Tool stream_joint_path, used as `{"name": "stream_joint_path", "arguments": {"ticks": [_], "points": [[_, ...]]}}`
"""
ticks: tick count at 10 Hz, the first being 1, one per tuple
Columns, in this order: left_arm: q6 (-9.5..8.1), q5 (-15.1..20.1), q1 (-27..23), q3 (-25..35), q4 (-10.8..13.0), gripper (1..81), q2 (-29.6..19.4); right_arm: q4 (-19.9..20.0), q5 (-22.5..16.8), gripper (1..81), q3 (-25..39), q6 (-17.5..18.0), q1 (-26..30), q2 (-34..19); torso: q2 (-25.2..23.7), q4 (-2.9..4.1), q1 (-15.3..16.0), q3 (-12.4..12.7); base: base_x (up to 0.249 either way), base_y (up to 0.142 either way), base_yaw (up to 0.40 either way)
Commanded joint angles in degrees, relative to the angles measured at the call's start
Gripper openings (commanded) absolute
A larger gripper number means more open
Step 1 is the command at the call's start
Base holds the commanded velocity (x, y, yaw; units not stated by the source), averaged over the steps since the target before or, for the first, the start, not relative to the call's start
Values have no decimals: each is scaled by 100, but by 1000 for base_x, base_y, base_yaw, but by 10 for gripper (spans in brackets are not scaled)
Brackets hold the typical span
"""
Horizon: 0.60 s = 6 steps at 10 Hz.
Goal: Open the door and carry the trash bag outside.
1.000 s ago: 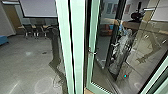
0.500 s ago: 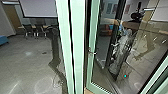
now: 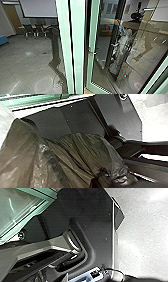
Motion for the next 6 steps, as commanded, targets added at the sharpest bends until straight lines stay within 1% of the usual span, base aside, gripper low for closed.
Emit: {"name": "stream_joint_path", "arguments": {"ticks": [1, 2, 3, 4, 5, 6], "points": [[2, 320, -281, 22, 20, 10, 2, 271, -273, 811, -1064, -452, 167, 649, 0, 0, 0, 0, 0, 0, 0], [2, 311, -281, 22, 20, 10, 2, 298, -317, 811, -1312, -425, 202, 808, 0, 0, 0, 0, 0, 0, 0], [2, 320, -273, 22, 20, 10, -7, 298, -326, 811, -1339, -417, 219, 843, 0, 567, 0, 0, 0, 0, 0], [2, 312, -273, 22, 20, 10, 2, 289, -334, 811, -1312, -417, 228, 843, 0, 597, 0, 0, 0, 0, 0], [2, 320, -281, 22, 20, 10, 11, 289, -334, 811, -1295, -417, 228, 843, 0, 694, 0, 0, 0, 0, 0], [2, 312, -281, 22, 20, 10, 11, 280, -334, 811, -1295, -417, 228, 843, 0, 306, 0, 0, 0, 0, 0]]}}
